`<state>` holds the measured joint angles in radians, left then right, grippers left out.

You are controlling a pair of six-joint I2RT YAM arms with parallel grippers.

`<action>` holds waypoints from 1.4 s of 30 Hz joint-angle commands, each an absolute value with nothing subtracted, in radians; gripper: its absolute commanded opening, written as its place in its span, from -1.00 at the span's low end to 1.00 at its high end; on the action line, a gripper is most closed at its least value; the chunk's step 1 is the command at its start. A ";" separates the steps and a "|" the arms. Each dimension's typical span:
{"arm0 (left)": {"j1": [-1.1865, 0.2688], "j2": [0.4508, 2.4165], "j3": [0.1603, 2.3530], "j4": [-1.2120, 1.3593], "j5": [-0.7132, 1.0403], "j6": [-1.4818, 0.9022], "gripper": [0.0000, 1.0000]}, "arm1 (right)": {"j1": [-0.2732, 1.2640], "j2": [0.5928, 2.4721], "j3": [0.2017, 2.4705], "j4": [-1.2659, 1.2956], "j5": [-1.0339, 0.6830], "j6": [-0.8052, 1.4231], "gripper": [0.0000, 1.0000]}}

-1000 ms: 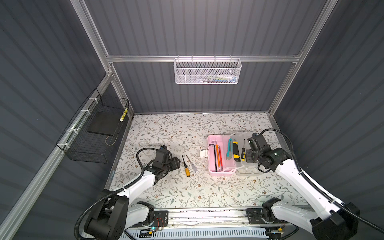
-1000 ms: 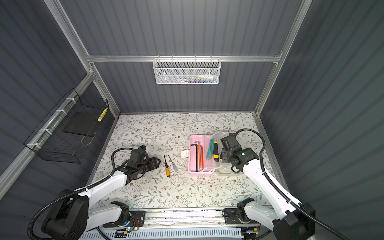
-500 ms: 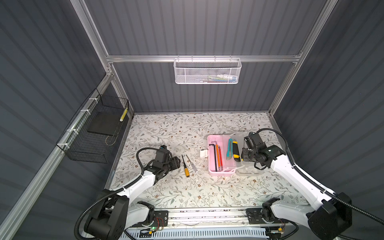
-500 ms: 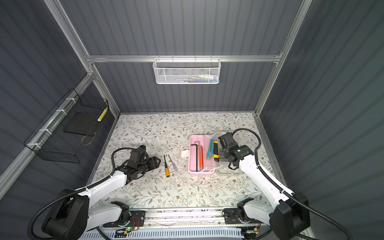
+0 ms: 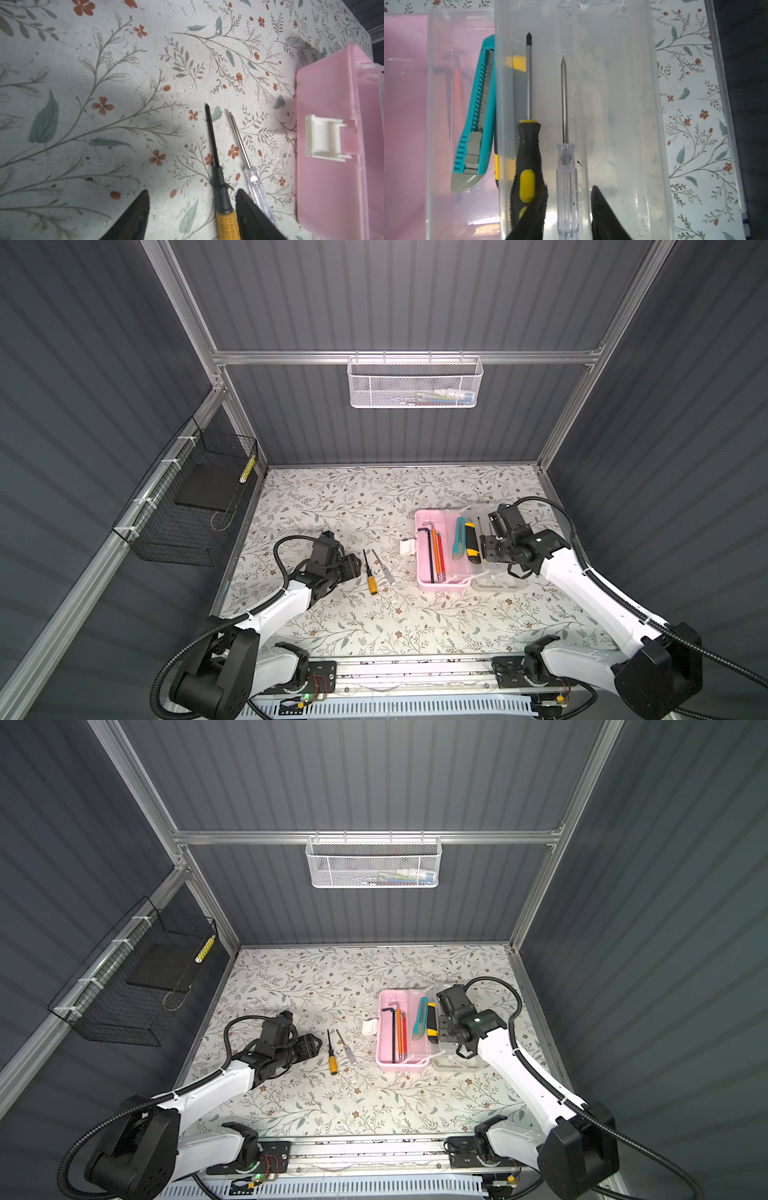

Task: Pack the tool kit
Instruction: 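Move the right gripper to the second clear-handled screwdriver and grasp it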

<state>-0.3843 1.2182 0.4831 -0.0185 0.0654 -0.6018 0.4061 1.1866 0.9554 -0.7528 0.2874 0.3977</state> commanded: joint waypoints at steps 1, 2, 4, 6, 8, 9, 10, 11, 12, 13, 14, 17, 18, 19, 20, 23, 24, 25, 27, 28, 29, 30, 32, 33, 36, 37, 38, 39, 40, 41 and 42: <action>-0.379 1.224 0.493 -0.014 0.083 -0.585 0.33 | 0.418 1.156 1.018 -0.778 0.247 0.393 -0.25; -0.378 1.223 0.495 -0.013 0.084 -0.585 0.33 | 0.425 1.150 1.033 -0.787 0.251 0.391 -0.25; -0.379 1.227 0.498 -0.013 0.084 -0.585 0.34 | 0.453 1.140 1.076 -0.807 0.271 0.391 -0.25; -0.379 1.234 0.501 -0.010 0.089 -0.587 0.33 | 0.507 1.141 1.114 -0.814 0.297 0.396 -0.25; -0.379 1.238 0.505 -0.009 0.092 -0.590 0.33 | 0.577 1.151 1.153 -0.820 0.338 0.407 -0.23; -0.378 1.236 0.505 -0.009 0.094 -0.591 0.33 | 0.621 1.164 1.178 -0.825 0.364 0.415 -0.22; -0.379 1.232 0.504 -0.011 0.094 -0.591 0.33 | 0.666 1.176 1.197 -0.826 0.389 0.421 -0.21; -0.379 1.229 0.503 -0.015 0.092 -0.592 0.33 | 0.702 1.188 1.216 -0.826 0.401 0.426 -0.21; -0.379 1.222 0.505 -0.023 0.090 -0.590 0.33 | 0.739 1.203 1.237 -0.824 0.411 0.434 -0.20; -0.379 1.215 0.508 -0.032 0.085 -0.588 0.33 | 0.778 1.219 1.254 -0.816 0.420 0.440 -0.19; -0.379 1.208 0.509 -0.042 0.080 -0.585 0.33 | 0.808 1.231 1.264 -0.803 0.422 0.444 -0.19; -0.379 1.184 0.519 -0.085 0.058 -0.574 0.33 | 0.895 1.276 1.287 -0.745 0.395 0.460 -0.19; -0.379 1.178 0.522 -0.102 0.049 -0.570 0.33 | 0.919 1.293 1.287 -0.714 0.365 0.464 -0.19; -0.379 1.173 0.528 -0.119 0.040 -0.563 0.32 | 0.937 1.312 1.283 -0.681 0.331 0.470 -0.19; -0.379 1.169 0.535 -0.138 0.028 -0.559 0.32 | 0.952 1.332 1.280 -0.652 0.306 0.477 -0.19; -0.379 1.163 0.546 -0.190 0.002 -0.546 0.31 | 0.994 1.424 1.273 -0.568 0.217 0.496 -0.19; -0.379 1.160 0.546 -0.195 0.003 -0.542 0.31 | 1.005 1.461 1.272 -0.542 0.186 0.505 -0.19; -0.379 1.154 0.542 -0.197 0.008 -0.541 0.31 | 1.016 1.498 1.273 -0.517 0.151 0.514 -0.19; -0.379 1.144 0.540 -0.198 0.022 -0.542 0.31 | 1.034 1.569 1.283 -0.487 0.127 0.523 -0.19; -0.379 1.138 0.537 -0.201 0.029 -0.542 0.31 | 1.042 1.606 1.293 -0.482 0.124 0.528 -0.18; -0.379 1.131 0.529 -0.194 0.035 -0.543 0.31 | 1.046 1.639 1.303 -0.478 0.119 0.530 -0.18; -0.379 1.118 0.521 -0.188 0.041 -0.549 0.31 | 1.048 1.673 1.311 -0.468 0.106 0.536 -0.18; -0.378 1.107 0.512 -0.187 0.040 -0.555 0.31 | 1.052 1.727 1.315 -0.437 0.080 0.544 -0.18; -0.379 1.106 0.509 -0.191 0.037 -0.555 0.31 | 1.057 1.756 1.321 -0.432 0.076 0.546 -0.19; -0.379 1.106 0.499 -0.186 0.035 -0.554 0.31 | 1.060 1.827 1.352 -0.432 0.070 0.553 -0.19; -0.379 1.108 0.496 -0.184 0.035 -0.554 0.31 | 1.059 1.846 1.357 -0.431 0.077 0.554 -0.20; -0.379 1.108 0.491 -0.180 0.035 -0.555 0.31 | 1.060 1.861 1.363 -0.432 0.082 0.552 -0.21; -0.379 1.108 0.486 -0.174 0.036 -0.555 0.31 | 1.058 1.876 1.370 -0.432 0.086 0.547 -0.22; -0.379 1.108 0.485 -0.170 0.036 -0.558 0.31 | 1.058 1.891 1.378 -0.439 0.094 0.545 -0.22; -0.379 1.108 0.484 -0.168 0.037 -0.560 0.31 | 1.056 1.903 1.385 -0.446 0.105 0.545 -0.23; -0.379 1.109 0.479 -0.167 0.037 -0.559 0.31 | 1.055 1.917 1.390 -0.449 0.115 0.540 -0.26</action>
<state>-0.3843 1.1149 0.4957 -0.1642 0.0273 -0.5674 1.0554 1.8965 1.3575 -0.4419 0.0937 0.5388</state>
